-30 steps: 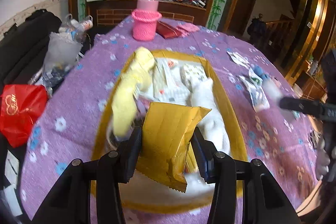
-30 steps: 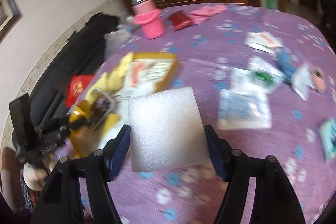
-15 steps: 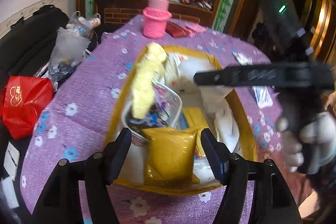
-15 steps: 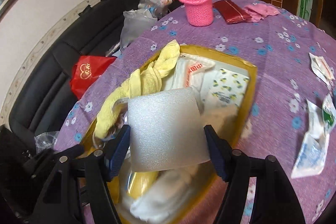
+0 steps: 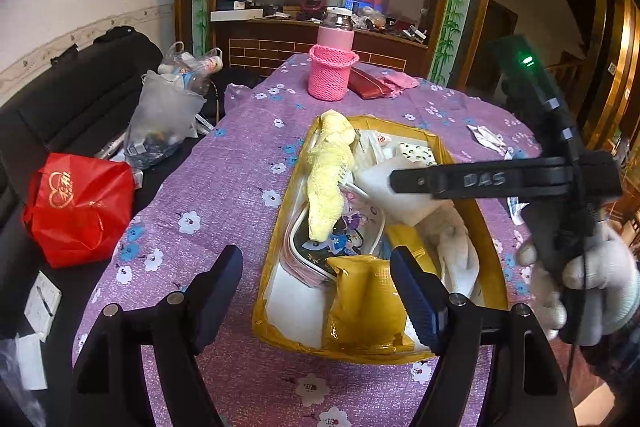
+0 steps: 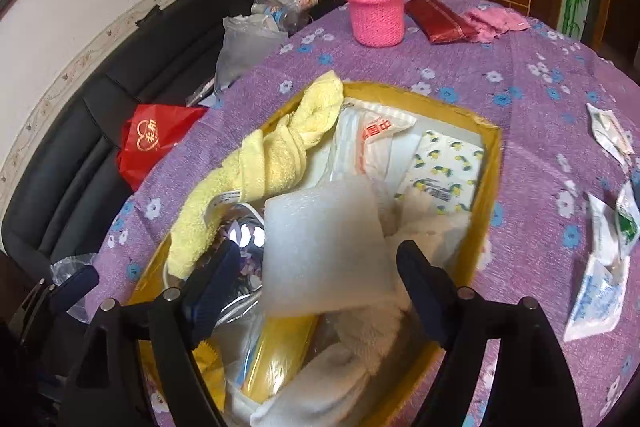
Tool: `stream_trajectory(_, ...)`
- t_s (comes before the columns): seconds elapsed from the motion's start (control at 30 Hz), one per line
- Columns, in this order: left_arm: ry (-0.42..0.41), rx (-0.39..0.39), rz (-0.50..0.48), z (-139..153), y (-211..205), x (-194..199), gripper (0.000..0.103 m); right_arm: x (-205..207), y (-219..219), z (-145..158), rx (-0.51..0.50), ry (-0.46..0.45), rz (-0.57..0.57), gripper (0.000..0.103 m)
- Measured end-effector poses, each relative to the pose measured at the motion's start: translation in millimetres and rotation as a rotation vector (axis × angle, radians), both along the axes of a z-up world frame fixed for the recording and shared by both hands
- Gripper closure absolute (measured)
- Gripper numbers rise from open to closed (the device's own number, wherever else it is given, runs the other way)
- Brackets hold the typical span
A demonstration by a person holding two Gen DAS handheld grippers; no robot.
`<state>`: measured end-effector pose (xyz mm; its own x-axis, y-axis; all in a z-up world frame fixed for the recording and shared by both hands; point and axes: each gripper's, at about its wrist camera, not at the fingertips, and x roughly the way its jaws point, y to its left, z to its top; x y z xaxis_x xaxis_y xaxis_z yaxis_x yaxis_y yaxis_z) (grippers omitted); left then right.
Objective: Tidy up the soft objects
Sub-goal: 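Open the left tool to drop the foil packet while the right tool releases the foam block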
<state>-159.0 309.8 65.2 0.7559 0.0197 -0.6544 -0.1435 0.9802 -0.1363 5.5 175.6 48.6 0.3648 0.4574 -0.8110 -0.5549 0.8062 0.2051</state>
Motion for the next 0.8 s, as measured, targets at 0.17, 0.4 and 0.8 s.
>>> stream_trajectory(0.17,0.005,0.052,0.015,3,-11,-3,0.023,-20,-31,17,0.043,-0.048,-0.024,0.023)
stream_trajectory(0.4,0.008,0.153,0.032,8,-36,-7,0.021,-49,-85,25,0.085,-0.076,-0.071,0.023)
stream_trajectory(0.8,-0.013,0.354,-0.032,23,-110,-13,0.012,-77,-188,26,0.15,-0.098,-0.211,0.023)
